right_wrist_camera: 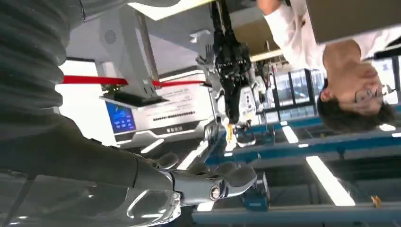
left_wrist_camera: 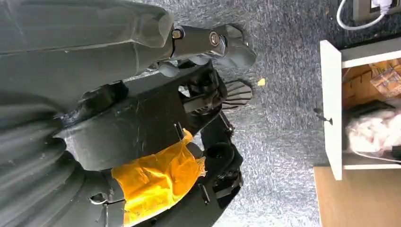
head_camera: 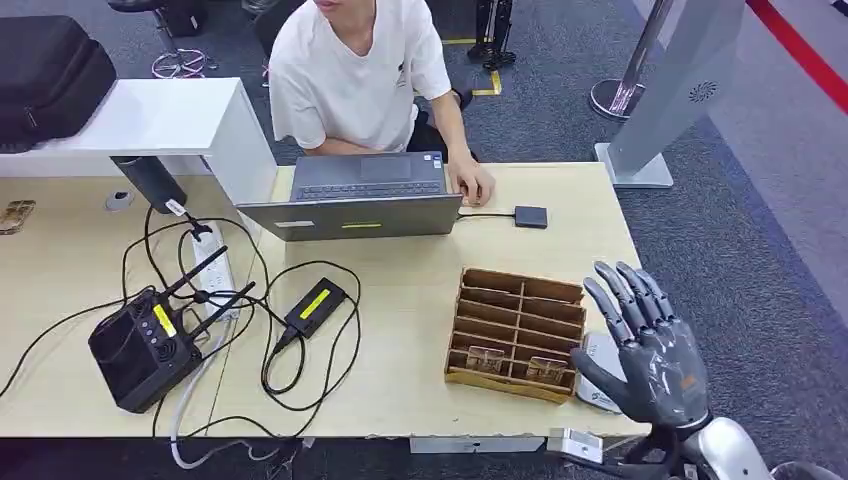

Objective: Pass the card to the sensor for recognition and then transmit it.

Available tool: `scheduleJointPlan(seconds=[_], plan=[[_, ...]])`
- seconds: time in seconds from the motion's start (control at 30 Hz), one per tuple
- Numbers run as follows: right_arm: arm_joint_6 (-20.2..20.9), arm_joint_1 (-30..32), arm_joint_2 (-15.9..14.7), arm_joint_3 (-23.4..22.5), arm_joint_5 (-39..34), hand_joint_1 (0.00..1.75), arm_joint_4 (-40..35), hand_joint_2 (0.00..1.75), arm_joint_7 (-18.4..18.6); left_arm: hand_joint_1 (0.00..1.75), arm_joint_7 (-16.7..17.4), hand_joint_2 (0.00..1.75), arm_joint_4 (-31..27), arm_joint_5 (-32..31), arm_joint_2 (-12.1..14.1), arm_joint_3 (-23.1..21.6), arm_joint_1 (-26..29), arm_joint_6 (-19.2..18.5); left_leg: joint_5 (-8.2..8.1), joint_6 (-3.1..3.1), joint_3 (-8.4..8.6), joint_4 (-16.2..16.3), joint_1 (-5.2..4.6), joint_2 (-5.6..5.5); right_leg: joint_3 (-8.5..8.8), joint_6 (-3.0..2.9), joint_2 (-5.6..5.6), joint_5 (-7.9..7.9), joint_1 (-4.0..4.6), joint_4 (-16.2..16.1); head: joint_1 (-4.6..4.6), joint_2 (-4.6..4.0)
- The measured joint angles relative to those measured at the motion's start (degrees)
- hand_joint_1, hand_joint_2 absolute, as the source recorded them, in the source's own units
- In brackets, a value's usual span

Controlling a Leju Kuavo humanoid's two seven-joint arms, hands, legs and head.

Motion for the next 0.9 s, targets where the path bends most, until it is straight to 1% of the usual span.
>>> scheduleJointPlan(seconds=[0.13,0.37,0.77,0.9], plan=[[0.79,1.69,-0.57,-0.59,-0.15,0.0,-0.11,1.75,-0.42,0.0,-0.09,1.75,0.0,-0.61,0.33,0.44,0.15,-0.17,0.0,0.0,0.0,0.0,0.0,0.01,0.0,0.0,0.01,0.0,0.0,0.0,0.0,0.0],[0.5,5.29,-1.62,-0.74,0.46,0.0,-1.18,1.75,-0.46,0.0,-0.09,1.75,0.0,-1.68,0.48,0.94,0.83,-0.04,-0.05,-0.05,-0.01,-0.02,0.0,0.01,0.0,-0.01,0.02,-0.01,0.0,0.0,0.0,0.0],[0.63,5.06,-1.7,-0.72,0.31,0.0,-0.77,1.75,-0.74,0.0,0.0,1.75,0.0,-2.4,0.44,1.51,0.87,0.0,-0.04,-0.06,0.04,-0.01,0.0,0.05,0.01,-0.03,0.07,-0.01,0.0,0.01,0.0,0.0],[1.62,4.81,-1.79,-0.72,0.0,0.0,-0.79,1.75,-0.85,0.0,0.0,1.75,0.0,-2.8,0.46,1.73,0.85,-0.07,-0.04,-0.06,0.03,-0.01,0.0,0.06,0.01,-0.03,0.07,-0.01,0.0,0.01,0.0,0.0]])
